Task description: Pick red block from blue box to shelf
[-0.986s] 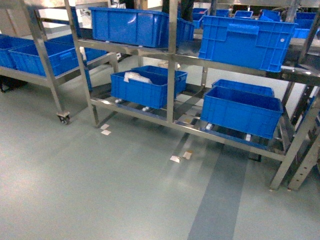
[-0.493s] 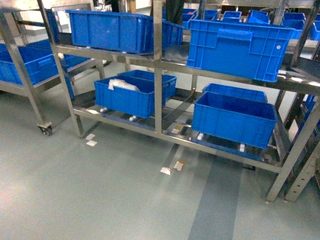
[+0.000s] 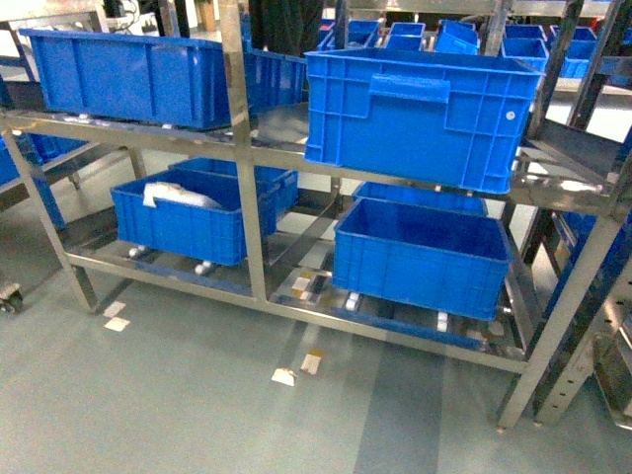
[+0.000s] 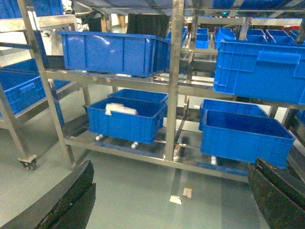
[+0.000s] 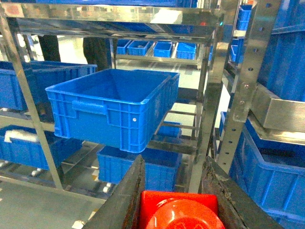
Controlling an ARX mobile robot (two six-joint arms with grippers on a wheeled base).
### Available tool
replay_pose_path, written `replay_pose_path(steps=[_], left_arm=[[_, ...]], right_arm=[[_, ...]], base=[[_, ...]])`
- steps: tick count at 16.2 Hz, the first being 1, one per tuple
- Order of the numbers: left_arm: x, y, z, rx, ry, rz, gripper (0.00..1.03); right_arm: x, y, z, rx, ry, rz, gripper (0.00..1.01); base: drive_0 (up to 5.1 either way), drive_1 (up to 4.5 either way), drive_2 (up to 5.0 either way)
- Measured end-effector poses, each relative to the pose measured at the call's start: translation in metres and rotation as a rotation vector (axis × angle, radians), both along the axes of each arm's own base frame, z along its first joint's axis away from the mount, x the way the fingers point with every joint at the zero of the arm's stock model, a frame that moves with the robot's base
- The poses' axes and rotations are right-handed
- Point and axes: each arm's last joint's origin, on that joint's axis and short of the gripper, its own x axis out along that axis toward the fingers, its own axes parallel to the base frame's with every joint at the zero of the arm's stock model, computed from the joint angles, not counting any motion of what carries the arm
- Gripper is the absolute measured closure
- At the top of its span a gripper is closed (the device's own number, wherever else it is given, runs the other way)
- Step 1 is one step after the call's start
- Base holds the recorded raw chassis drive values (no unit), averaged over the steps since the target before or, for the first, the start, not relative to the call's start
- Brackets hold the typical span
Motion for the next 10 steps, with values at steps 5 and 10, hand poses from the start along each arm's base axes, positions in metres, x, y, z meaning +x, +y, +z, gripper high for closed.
replay_pose_path(steps=[5,10], left_arm=[[0.0000,0.0000,0.0000,0.000,0.000,0.001,0.05],[0.0000,0.0000,-0.0002,0.000,0.002,0.001,0.05]], right_arm=[[0.0008,0.0001,-0.0005,0.000,0.003,0.000,0.72],[0.0008,0.0001,-0.0004,0.000,0.003,0.002,0.72]], base=[[0.1,4.38,-4.2],[-0.2,4.02,-4.5]])
